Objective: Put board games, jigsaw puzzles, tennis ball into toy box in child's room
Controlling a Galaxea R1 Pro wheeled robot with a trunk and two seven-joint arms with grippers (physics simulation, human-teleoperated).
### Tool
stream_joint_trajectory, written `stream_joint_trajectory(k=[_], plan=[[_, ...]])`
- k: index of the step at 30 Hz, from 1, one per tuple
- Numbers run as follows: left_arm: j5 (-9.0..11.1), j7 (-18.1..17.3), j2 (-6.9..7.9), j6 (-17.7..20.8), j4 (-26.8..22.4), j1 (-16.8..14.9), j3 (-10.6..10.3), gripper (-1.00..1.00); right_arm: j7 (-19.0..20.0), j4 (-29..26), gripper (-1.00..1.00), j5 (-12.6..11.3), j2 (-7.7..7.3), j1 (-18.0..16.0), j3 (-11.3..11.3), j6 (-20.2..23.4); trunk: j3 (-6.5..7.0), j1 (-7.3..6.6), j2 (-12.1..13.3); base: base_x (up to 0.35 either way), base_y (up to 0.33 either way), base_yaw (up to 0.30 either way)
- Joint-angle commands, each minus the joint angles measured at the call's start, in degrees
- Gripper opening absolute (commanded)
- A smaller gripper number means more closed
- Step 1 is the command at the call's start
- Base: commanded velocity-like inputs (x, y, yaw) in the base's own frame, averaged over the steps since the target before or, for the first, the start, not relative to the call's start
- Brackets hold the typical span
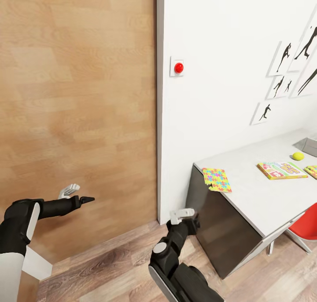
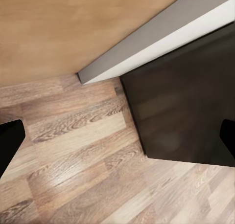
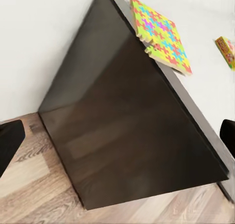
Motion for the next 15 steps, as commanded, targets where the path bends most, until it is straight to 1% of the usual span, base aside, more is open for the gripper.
stream_joint_trajectory(k=[1,2,3,4,5,7,8,11,12,15], plan=[[-0.16,-0.28,-0.02,0.40,-0.03,-0.05,0.10,1.00,-0.97,-0.03,1.00,-0.42,0.00,-0.08,0.89,0.80,-0.07,0.01,-0.05,0.000,0.000,0.000],[-0.16,-0.27,-0.03,0.40,-0.03,-0.05,0.10,1.00,-1.75,-0.02,1.00,-0.46,0.00,-0.08,1.93,1.36,-0.07,0.01,-0.05,0.000,0.000,0.000],[-0.16,-0.27,-0.05,0.40,-0.03,-0.05,0.10,1.00,-2.05,0.00,1.00,-0.50,0.00,-0.08,2.31,1.67,-0.07,0.01,-0.05,0.000,0.000,0.000],[-0.50,-0.60,-0.38,0.24,0.31,0.29,-0.23,1.00,-1.70,0.33,1.00,-0.84,-0.33,-0.41,1.96,1.32,-0.07,0.01,-0.05,0.000,0.000,0.000],[-0.52,-0.92,-0.70,0.43,0.63,0.61,-0.55,1.00,-1.38,0.65,1.00,-1.16,0.00,-0.73,1.64,1.01,-0.07,0.01,-0.05,0.000,0.000,0.000],[-0.50,-1.56,-1.35,0.49,1.27,1.27,-1.20,1.00,-0.74,1.29,1.00,-1.80,0.00,-0.97,1.00,0.36,-0.07,0.01,-0.05,0.000,0.000,0.000],[-0.47,-1.32,-1.67,0.57,1.59,1.59,-1.52,1.00,-0.42,0.95,1.00,-1.85,0.00,-0.64,1.34,0.56,-0.07,0.01,-0.05,0.000,0.000,0.000],[-0.44,-0.58,-2.64,0.63,2.56,2.57,-1.09,1.00,-1.05,-0.01,1.00,-0.88,0.00,0.33,2.30,-0.09,-0.07,0.01,-0.05,0.000,0.000,0.000],[-0.40,-0.54,-2.96,0.63,2.88,2.90,-1.36,1.00,-1.37,-0.33,1.00,-0.56,0.00,0.65,2.63,-0.41,-0.07,0.01,-0.05,0.000,0.000,0.000],[-0.27,-0.52,-2.99,0.64,3.85,3.87,-1.79,1.00,-2.33,-1.30,1.00,0.40,0.00,0.84,3.59,-1.38,-0.07,0.01,-0.05,0.000,0.000,0.000]])
